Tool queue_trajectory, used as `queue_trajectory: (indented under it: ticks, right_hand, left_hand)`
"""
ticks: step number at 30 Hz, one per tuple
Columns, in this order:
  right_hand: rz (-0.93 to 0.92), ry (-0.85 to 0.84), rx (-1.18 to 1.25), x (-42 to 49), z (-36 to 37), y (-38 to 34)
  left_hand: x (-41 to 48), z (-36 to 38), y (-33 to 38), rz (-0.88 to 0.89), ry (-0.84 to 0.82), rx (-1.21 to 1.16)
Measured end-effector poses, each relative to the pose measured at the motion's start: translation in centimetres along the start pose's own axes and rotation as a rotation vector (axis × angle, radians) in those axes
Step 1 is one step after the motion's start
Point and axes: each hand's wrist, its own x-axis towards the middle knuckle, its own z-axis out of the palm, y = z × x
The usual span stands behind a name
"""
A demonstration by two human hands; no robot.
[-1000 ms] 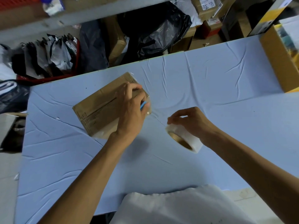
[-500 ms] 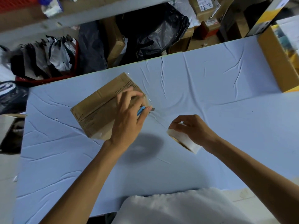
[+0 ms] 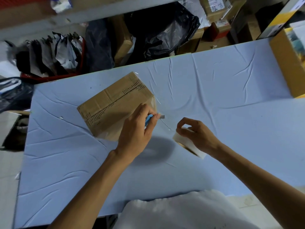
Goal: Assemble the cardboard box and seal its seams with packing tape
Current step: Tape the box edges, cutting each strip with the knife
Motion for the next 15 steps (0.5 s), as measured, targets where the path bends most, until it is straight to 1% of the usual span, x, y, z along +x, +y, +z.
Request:
queue_trajectory:
  ticks: [4,7,12,15]
  right_hand:
    - [-0.011,-0.01,-0.13,0.3,0.1,0.0]
    - [-0.001,0.044,-0.195,0.4,0.4,0.2]
    - [-0.052,0.096,-0.446,0.4,0.9,0.9]
    - [-0.017,0.188,-0.473,0.9,1.0,1.4]
  left_hand:
    - [-0.1,-0.1,-0.1,-0.002,0.008,0.0]
    - [-0.2,-0.2,-0.1,-0.005,0.016,-0.001]
    - [-0.2,-0.2,-0.1,-0.028,0.027,-0.019]
    - [-0.4,-0.1,-0.3,-0.063,0.017,-0.027]
